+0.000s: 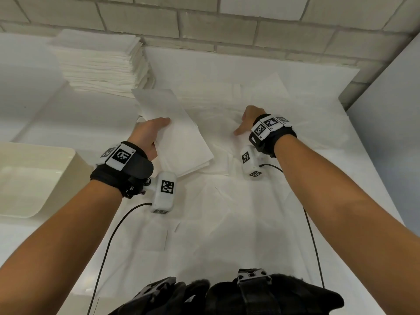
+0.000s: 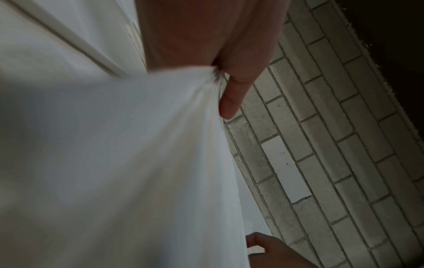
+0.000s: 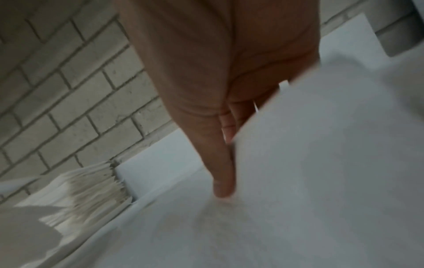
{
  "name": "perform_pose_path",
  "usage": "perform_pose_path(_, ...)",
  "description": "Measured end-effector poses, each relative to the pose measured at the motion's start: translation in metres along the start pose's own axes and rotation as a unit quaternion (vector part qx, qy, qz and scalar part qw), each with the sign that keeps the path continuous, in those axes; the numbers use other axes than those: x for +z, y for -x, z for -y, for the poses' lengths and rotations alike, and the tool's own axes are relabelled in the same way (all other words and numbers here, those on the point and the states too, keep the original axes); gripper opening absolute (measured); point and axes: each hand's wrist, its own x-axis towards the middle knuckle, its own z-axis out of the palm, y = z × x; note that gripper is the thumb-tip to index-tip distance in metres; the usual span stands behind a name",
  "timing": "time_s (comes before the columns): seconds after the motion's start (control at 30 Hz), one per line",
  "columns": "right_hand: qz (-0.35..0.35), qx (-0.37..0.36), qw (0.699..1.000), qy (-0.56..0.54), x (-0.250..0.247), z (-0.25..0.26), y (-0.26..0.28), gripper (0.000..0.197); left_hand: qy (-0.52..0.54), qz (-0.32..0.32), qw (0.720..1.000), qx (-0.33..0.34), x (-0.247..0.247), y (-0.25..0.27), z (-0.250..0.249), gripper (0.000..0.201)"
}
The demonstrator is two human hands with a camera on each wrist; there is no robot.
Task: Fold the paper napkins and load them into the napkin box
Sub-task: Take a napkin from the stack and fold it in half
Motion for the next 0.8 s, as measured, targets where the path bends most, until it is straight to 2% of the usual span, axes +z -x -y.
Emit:
perform_pose_path(0.1, -0.004, 0.012, 1.0, 0.007, -0.012, -0.004, 0.003, 0.059, 0.003, 0.001, 1.0, -0.001, 0.0, 0.0, -0.001, 0.038)
perform_pose_path(0.17, 0.025, -0.014, 0.999, -0.02, -0.024, -0.001, 0.015, 0.044, 0.009, 0.005, 1.0, 0.0, 0.001, 0.004, -0.001, 0.036)
perform_pose_path(0.23, 0.045, -0.063, 0.99, -0.118, -0.035, 0.008, 0.028, 0.016, 0.018, 0.003, 1.0, 0.002, 0.004, 0.007, -0.001, 0.033)
perform_pose_path(0.27, 0.048, -0.092, 0.978, -0.18, -0.04, 0.014, 0.036, 0.017, 0.026, 0.006, 1.0, -0.001, 0.006, 0.01, -0.001, 0.031)
perform_pose_path(0.33, 0.037, -0.144, 0.938, -0.313, -0.048, 0.028, 0.054, 0.019, 0.055, 0.016, 0.998, -0.011, 0.01, 0.016, 0.0, 0.029)
perform_pose_path(0.43, 0.025, -0.226, 0.845, -0.484, -0.06, 0.049, 0.087, 0.013, 0.087, 0.026, 0.996, -0.005, 0.016, 0.026, -0.003, 0.033)
perform_pose_path(0.5, 0.034, -0.267, 0.782, -0.561, -0.062, 0.058, 0.102, 0.016, 0.106, 0.059, 0.993, 0.003, 0.018, 0.031, -0.005, 0.048)
perform_pose_path(0.53, 0.042, -0.279, 0.769, -0.573, -0.059, 0.06, 0.106, 0.018, 0.111, 0.084, 0.99, 0.009, 0.02, 0.034, -0.007, 0.059)
perform_pose_path(0.57, 0.053, -0.281, 0.77, -0.57, -0.055, 0.062, 0.108, 0.019, 0.119, 0.111, 0.986, 0.017, 0.021, 0.038, -0.008, 0.069)
perform_pose_path(0.67, 0.064, -0.232, 0.829, -0.504, -0.035, 0.062, 0.109, 0.02, 0.13, 0.186, 0.973, 0.036, 0.025, 0.047, -0.012, 0.083)
perform_pose_path(0.73, 0.068, -0.199, 0.854, -0.477, -0.024, 0.06, 0.109, 0.023, 0.099, 0.195, 0.975, 0.033, 0.025, 0.051, -0.011, 0.076)
perform_pose_path(0.8, 0.068, -0.18, 0.869, -0.455, -0.018, 0.061, 0.112, 0.029, 0.051, 0.185, 0.981, 0.037, 0.022, 0.053, -0.008, 0.052)
